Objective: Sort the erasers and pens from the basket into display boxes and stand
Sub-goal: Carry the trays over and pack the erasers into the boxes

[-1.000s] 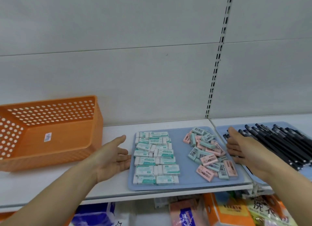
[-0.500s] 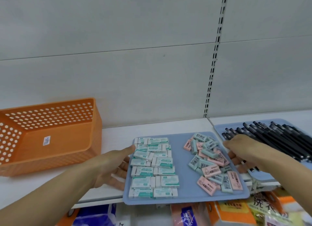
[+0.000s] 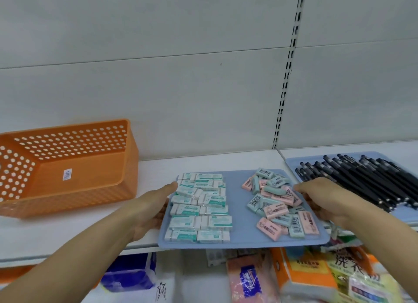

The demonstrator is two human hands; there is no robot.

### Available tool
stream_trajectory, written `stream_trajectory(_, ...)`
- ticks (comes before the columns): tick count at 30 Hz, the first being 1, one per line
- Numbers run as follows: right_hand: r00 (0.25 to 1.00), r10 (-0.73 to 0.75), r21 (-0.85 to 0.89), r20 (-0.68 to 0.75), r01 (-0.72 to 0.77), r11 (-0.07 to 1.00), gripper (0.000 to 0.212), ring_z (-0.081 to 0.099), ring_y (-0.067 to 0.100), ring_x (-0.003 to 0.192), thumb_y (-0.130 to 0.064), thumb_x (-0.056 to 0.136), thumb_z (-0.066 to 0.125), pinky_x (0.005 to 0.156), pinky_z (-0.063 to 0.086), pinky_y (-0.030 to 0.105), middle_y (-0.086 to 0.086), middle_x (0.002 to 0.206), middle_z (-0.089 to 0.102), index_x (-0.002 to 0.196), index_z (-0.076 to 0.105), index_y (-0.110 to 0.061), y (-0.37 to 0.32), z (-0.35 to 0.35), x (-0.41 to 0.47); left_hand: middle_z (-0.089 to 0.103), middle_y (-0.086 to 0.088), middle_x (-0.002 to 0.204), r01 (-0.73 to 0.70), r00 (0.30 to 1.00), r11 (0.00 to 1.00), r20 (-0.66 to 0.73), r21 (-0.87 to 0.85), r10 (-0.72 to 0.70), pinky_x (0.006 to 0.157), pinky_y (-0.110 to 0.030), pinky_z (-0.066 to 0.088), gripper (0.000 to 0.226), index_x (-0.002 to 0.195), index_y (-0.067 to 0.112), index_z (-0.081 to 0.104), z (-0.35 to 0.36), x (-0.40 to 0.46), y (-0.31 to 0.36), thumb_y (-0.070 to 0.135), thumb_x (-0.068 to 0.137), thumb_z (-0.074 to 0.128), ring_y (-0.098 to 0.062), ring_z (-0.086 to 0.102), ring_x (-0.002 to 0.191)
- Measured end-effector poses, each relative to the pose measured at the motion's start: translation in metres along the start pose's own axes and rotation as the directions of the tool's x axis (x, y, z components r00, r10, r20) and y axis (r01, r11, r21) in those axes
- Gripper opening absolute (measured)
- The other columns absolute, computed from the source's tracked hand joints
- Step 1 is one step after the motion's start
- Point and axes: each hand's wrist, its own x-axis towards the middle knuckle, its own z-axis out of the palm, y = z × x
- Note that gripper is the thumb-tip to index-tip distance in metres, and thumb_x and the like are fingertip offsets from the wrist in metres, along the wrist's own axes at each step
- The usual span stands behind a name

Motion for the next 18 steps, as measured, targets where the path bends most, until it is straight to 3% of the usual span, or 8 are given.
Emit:
stream_trajectory(4,0.999,-0.043,0.004,0.021,0.043,0.999,0.036,0.072,0.029,0.077,-0.033,0.1,0.047,0.078,0.054,0.04,0.015,0.084,0.074,0.104,0.064,-0.002,0.005,0.007,-0.003,0.074,-0.006,0.069,-0.014,1.0,0.996,-0.024,-0.087,0.012,0.059,-0.028,0.051,0.044,0.095,0.007,0.066,0.01,-0.003,-0.006,0.045,0.1,0.043,-0.019,0.071,0.064)
stream_trajectory(7,0.994,-0.103,0.045,-0.022,0.104,0.994,0.036,0.071,0.024,0.067,-0.036,0.101,0.044,0.064,0.053,0.032,0.012,0.075,0.073,0.096,0.062,-0.005,0.011,0.015,-0.005,0.076,-0.01,0.084,-0.025,0.996,0.986,-0.089,-0.167,0.01,0.06,-0.028,0.054,0.045,0.103,0.009,0.066,0.02,-0.003,-0.011,0.046,0.101,0.042,-0.022,0.073,0.073)
stream_trajectory(12,0.979,-0.162,0.144,-0.124,0.179,0.973,0.037,0.067,0.02,0.059,-0.04,0.101,0.041,0.057,0.049,0.03,0.009,0.074,0.07,0.091,0.059,-0.008,0.021,0.026,-0.006,0.076,-0.009,0.087,-0.082,0.951,0.99,-0.306,-0.119,0.042,0.086,-0.044,0.056,0.056,0.101,0.013,0.068,0.03,-0.008,-0.024,0.058,0.097,0.037,-0.028,0.072,0.083)
stream_trajectory(16,0.968,-0.203,0.181,-0.144,0.228,0.957,0.037,0.066,0.018,0.057,-0.04,0.101,0.042,0.055,0.045,0.028,0.009,0.075,0.07,0.085,0.06,-0.012,0.028,0.027,-0.009,0.072,0.007,0.062,-0.182,0.919,0.971,-0.378,-0.157,0.111,0.063,-0.029,0.049,0.042,0.086,0.021,0.065,0.038,-0.018,-0.032,0.05,0.099,0.039,-0.012,0.069,0.061)
stream_trajectory(18,0.962,-0.223,0.196,-0.158,0.252,0.948,0.035,0.064,0.015,0.056,-0.04,0.1,0.043,0.052,0.045,0.025,0.006,0.075,0.069,0.083,0.061,-0.016,0.03,0.026,-0.011,0.071,0.008,0.059,-0.214,0.914,0.959,-0.383,-0.184,0.131,0.059,-0.026,0.047,0.038,0.086,0.021,0.064,0.042,-0.023,-0.034,0.047,0.099,0.041,-0.009,0.068,0.054)
